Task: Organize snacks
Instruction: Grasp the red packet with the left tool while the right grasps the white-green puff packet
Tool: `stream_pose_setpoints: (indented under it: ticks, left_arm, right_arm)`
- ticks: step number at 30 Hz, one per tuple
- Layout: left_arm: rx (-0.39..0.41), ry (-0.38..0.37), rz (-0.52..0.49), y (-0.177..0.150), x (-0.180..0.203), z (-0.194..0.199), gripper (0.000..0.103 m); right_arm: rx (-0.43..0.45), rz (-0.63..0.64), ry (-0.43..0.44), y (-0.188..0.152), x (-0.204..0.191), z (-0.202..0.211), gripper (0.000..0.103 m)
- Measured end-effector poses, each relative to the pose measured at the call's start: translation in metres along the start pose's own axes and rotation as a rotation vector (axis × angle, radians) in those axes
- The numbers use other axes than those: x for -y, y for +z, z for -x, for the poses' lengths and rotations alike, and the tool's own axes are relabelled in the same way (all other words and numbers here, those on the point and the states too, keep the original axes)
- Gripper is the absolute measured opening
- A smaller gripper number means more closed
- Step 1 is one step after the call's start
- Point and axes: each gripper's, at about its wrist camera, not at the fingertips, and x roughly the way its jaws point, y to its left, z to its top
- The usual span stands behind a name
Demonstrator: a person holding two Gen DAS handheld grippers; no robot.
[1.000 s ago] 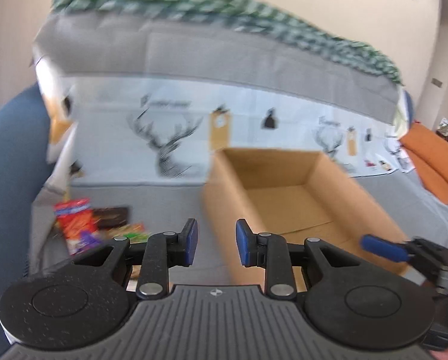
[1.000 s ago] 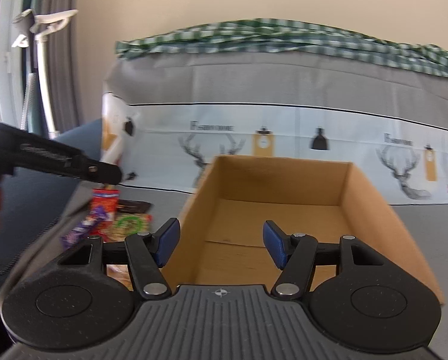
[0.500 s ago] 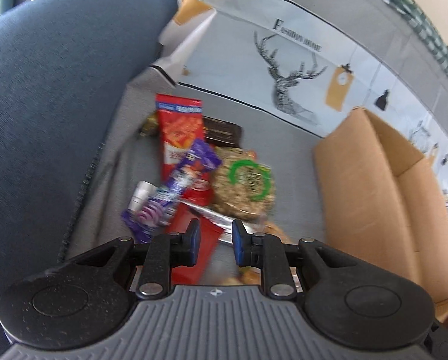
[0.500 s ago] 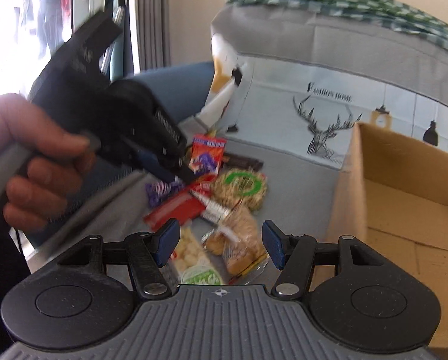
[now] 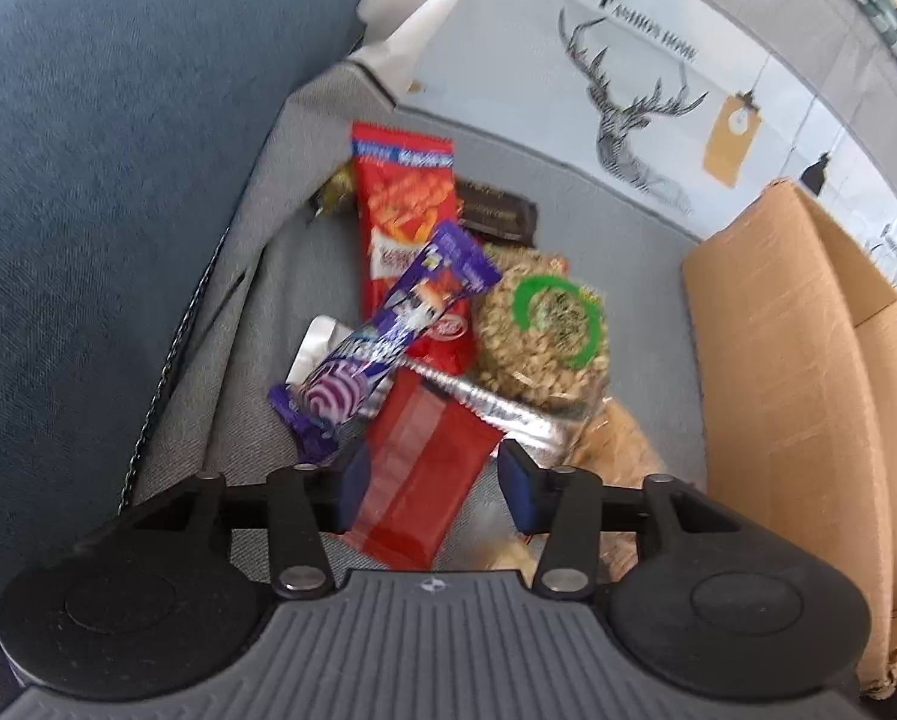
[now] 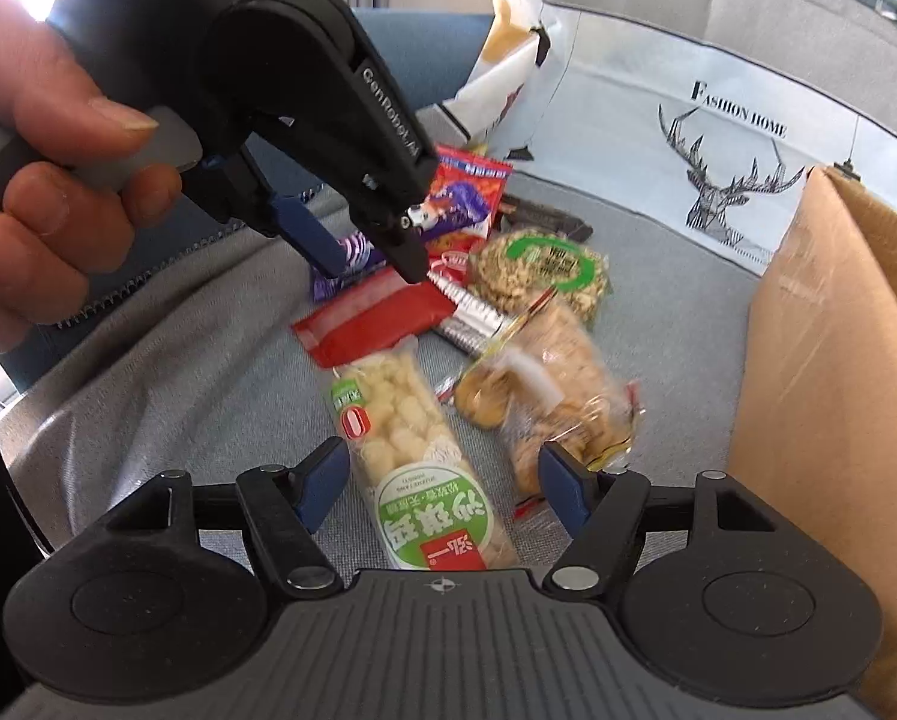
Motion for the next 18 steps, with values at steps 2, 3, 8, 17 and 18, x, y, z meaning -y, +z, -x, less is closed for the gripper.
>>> stream_pose_setpoints:
  ticks: [2, 3, 8, 17, 18]
  left_arm:
    - [-0.013, 0.009, 0.012, 0.000, -0.002, -0.003, 0.052]
    - [-0.018, 0.010, 0.020, 0.001, -0.003, -0.004, 0.053]
    - [-0.041, 0.022, 0.046, 0.002, -0.006, -0.008, 0.060]
    - [-0.061, 0.072, 0.007, 0.002, 0.008, -0.020, 0.066]
    - [-0.059, 0.090, -0.016, 0.001, 0.011, -0.022, 0.066]
  right_arm:
    - [-0.018, -0.002, -0.003, -0.002, 0.000, -0.004, 0.072]
    - [-0.027, -0.004, -0.005, -0.002, 0.001, -0.007, 0.072]
    - [-0.049, -0.013, 0.024, -0.003, 0.001, -0.013, 0.053]
    - [-0.029, 0.004, 0.047, 0.000, 0.001, 0.005, 0.037]
    - [-0.029, 0.000, 0.050, 0.001, 0.002, 0.008, 0.037]
